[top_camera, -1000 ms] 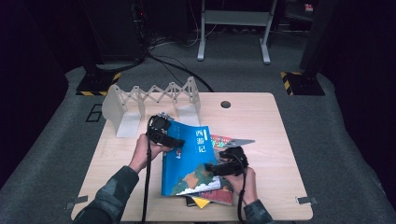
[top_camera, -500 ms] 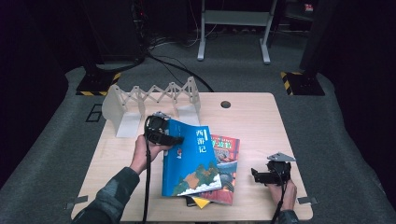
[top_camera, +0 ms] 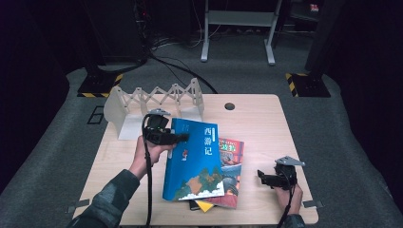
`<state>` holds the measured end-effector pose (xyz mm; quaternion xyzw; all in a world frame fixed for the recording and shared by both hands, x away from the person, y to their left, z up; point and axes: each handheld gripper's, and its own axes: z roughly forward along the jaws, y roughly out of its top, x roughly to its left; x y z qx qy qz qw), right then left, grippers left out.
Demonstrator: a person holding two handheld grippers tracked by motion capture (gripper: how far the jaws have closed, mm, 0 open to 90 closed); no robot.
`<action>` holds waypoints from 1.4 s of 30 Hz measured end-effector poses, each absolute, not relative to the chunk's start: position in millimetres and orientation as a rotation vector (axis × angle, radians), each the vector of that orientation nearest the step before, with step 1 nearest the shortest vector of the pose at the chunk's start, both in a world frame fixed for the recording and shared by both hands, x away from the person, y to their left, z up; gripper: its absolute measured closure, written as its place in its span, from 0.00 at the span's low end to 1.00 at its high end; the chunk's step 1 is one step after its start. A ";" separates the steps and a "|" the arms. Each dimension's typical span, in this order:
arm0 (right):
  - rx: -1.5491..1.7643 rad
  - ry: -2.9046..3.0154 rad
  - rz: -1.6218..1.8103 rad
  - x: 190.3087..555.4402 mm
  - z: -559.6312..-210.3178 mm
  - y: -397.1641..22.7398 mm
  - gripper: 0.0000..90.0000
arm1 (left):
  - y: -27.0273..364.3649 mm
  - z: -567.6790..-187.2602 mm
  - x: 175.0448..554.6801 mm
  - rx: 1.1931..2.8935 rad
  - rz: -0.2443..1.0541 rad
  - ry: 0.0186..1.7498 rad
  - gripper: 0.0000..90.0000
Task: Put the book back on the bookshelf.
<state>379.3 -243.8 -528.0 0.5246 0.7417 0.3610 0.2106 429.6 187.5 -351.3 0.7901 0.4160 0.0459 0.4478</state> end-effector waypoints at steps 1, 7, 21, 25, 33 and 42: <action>1.473 2.056 0.999 378.9 -527.9 -243.2 0.09 | 186.8 -347.0 427.5 1.945 0.119 1.022 0.65; 1.469 2.048 1.007 378.8 -527.9 -244.6 0.12 | 181.7 -326.4 417.0 1.957 0.174 0.967 0.67; 1.450 2.071 0.927 381.7 -529.1 -239.6 0.08 | 207.9 -260.0 392.7 1.892 0.323 0.855 0.69; 1.450 2.070 0.918 382.5 -529.3 -238.7 0.07 | 220.7 -249.5 390.5 1.885 0.408 0.862 0.69; 1.453 2.068 0.915 382.7 -529.4 -238.2 0.07 | 261.9 -237.1 396.1 1.782 0.475 0.933 0.69; 1.448 2.069 0.914 382.9 -529.5 -238.2 0.07 | 293.6 -228.8 403.9 1.718 0.640 1.037 0.69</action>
